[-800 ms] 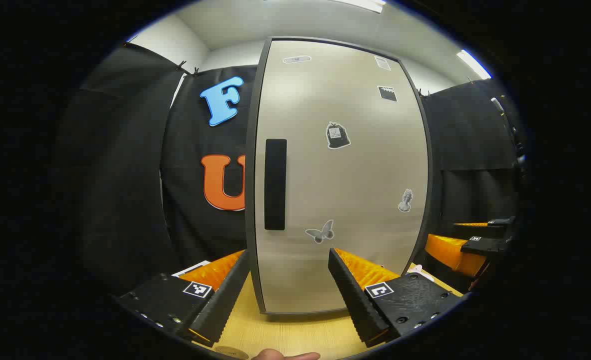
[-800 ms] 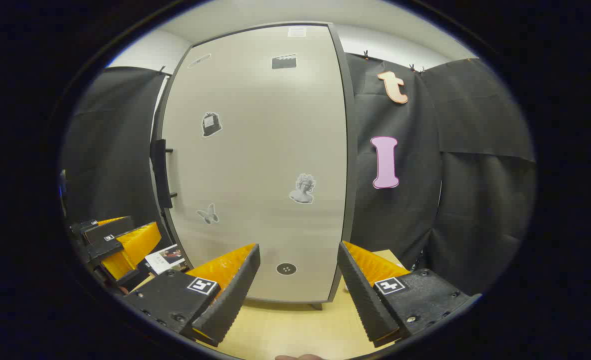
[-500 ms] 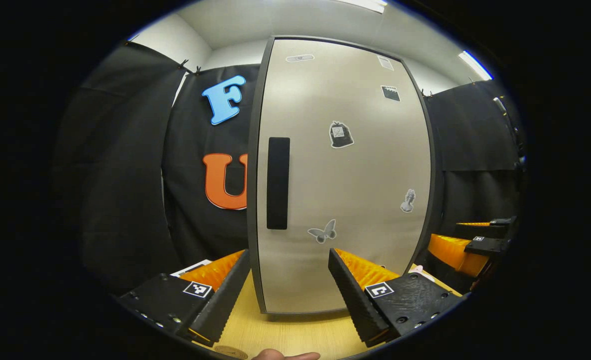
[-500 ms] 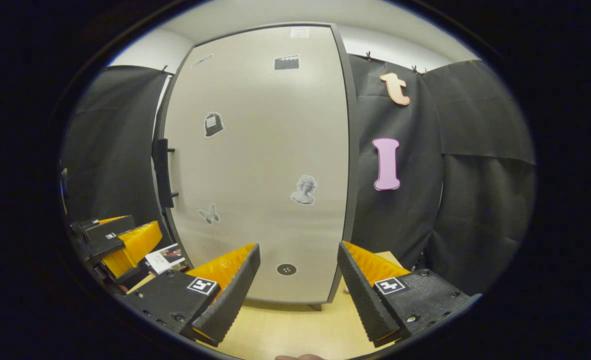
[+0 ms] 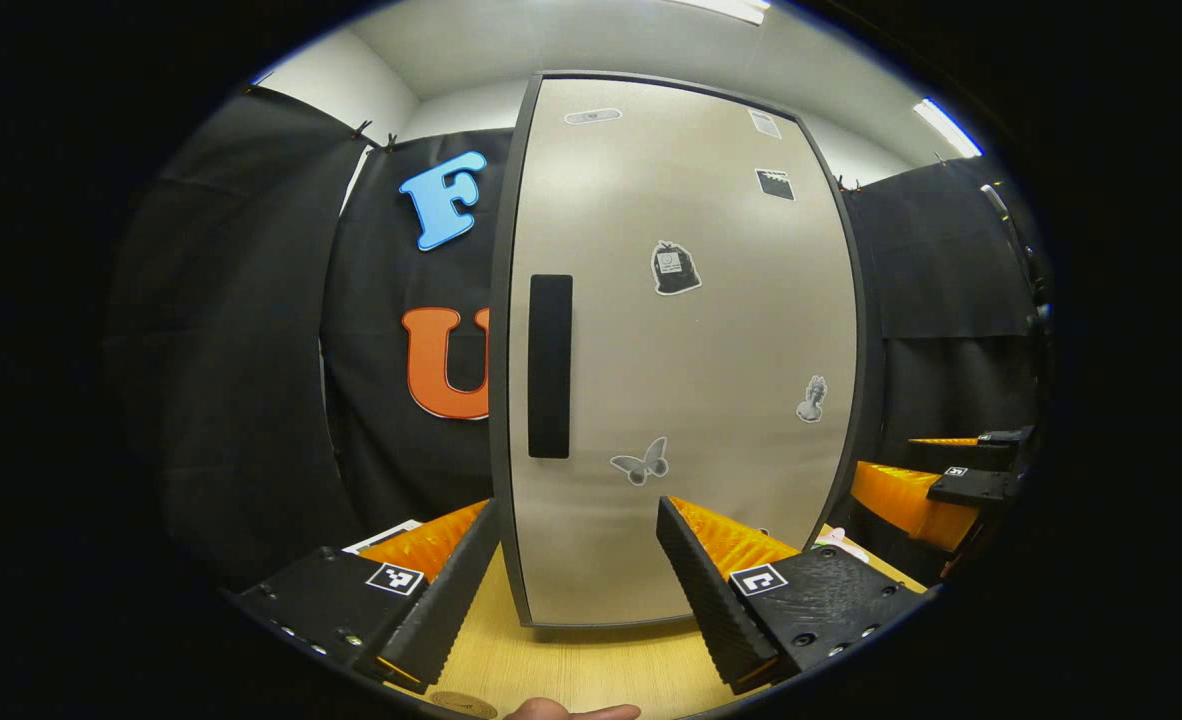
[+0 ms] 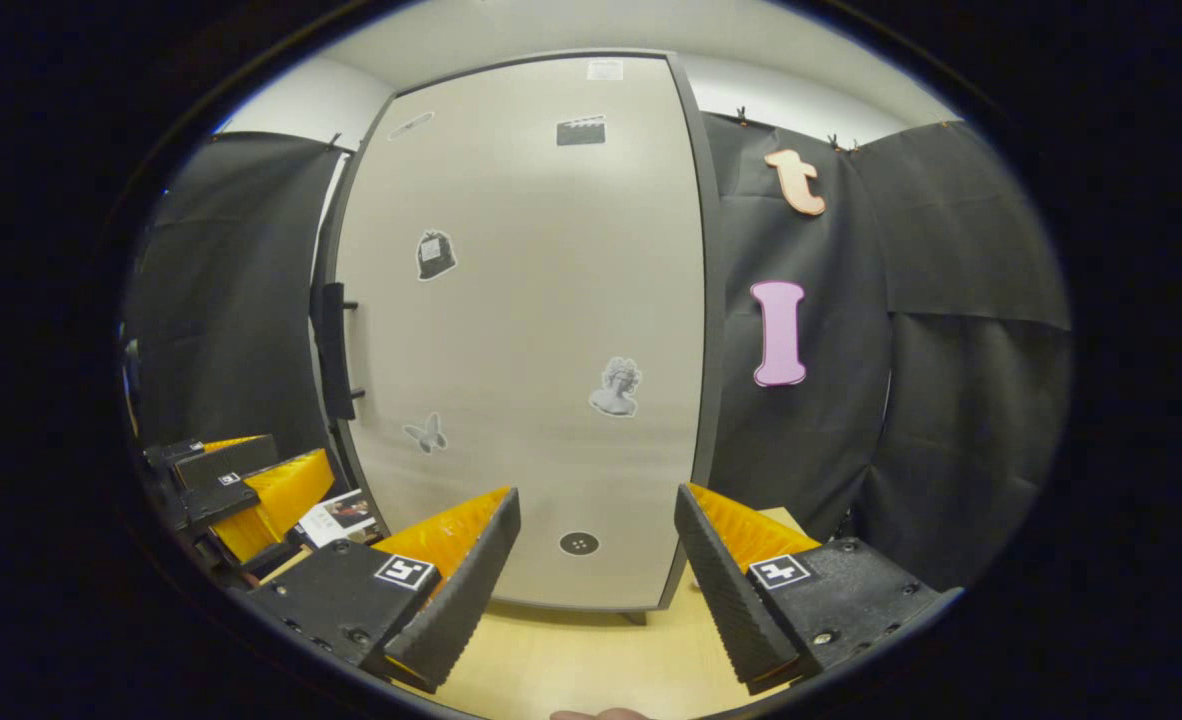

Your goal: Open the cabinet door with the right hand, grasp the bottle in the cabinet with the left hand and place it on the coaster, then close the cabinet door with the right hand.

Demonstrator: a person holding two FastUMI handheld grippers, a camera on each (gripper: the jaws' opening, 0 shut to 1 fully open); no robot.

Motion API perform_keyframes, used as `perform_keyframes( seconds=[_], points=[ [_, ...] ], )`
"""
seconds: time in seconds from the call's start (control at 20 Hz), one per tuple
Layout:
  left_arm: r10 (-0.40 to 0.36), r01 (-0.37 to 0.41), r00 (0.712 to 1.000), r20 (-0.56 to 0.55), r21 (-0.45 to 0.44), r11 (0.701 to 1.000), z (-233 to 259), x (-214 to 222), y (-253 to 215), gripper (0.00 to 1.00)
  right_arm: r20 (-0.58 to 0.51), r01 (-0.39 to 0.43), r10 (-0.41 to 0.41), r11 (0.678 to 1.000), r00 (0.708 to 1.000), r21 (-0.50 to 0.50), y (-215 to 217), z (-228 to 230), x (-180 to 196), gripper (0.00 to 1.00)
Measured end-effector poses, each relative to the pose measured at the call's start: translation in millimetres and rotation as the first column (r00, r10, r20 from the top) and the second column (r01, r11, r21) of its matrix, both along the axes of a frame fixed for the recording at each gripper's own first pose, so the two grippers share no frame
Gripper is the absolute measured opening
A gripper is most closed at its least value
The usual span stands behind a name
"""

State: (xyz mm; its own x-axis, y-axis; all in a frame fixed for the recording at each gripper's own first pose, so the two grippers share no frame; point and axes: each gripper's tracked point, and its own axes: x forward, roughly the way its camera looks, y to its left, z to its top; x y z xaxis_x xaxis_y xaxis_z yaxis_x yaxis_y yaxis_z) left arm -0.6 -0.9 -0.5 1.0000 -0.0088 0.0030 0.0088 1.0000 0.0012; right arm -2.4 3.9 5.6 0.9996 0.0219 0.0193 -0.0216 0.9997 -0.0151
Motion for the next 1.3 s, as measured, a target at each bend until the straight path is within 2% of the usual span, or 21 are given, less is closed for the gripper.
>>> perform_keyframes(
  seconds=[0.35, 0.6, 0.8, 1.05, 1.2, 1.3],
  points=[
    [0.004, -0.004, 1.0, -0.005, -0.005, 1.0, -2.3, -0.2, 1.3, 0.95, 0.005, 0.006, -0.006, 1.0, 1.0, -0.005, -0.6, 1.7, 0.3, 0.99],
    [-0.014, 0.014, 1.0, 0.013, 0.005, 1.0, -3.3, -21.0, 3.8, 0.95, 0.017, -0.068, 0.069, 0.997, 0.997, -0.028, 29.4, 16.2, 5.3, 1.0],
    [-0.002, 0.002, 1.0, 0.019, 0.023, 1.0, -13.7, -63.0, 20.3, 0.95, 0.029, -0.181, 0.184, 0.98, 0.983, -0.085, 87.5, 28.6, 16.4, 1.0],
    [0.071, -0.073, 0.997, 0.038, 0.034, 0.997, -17.8, -125.5, 52.0, 0.95, 0.038, -0.337, 0.346, 0.93, 0.937, -0.145, 179.4, 42.6, 40.1, 1.0],
    [0.138, -0.139, 0.99, 0.024, 0.052, 0.989, -22.2, -158.8, 69.6, 0.95, 0.037, -0.391, 0.401, 0.906, 0.915, -0.163, 226.3, 49.5, 60.0, 0.99],
    [0.166, -0.166, 0.986, 0.018, 0.069, 0.984, -23.7, -176.1, 76.4, 0.95, 0.013, -0.406, 0.413, 0.9, 0.91, -0.159, 247.1, 45.3, 75.5, 1.0]
  ],
)
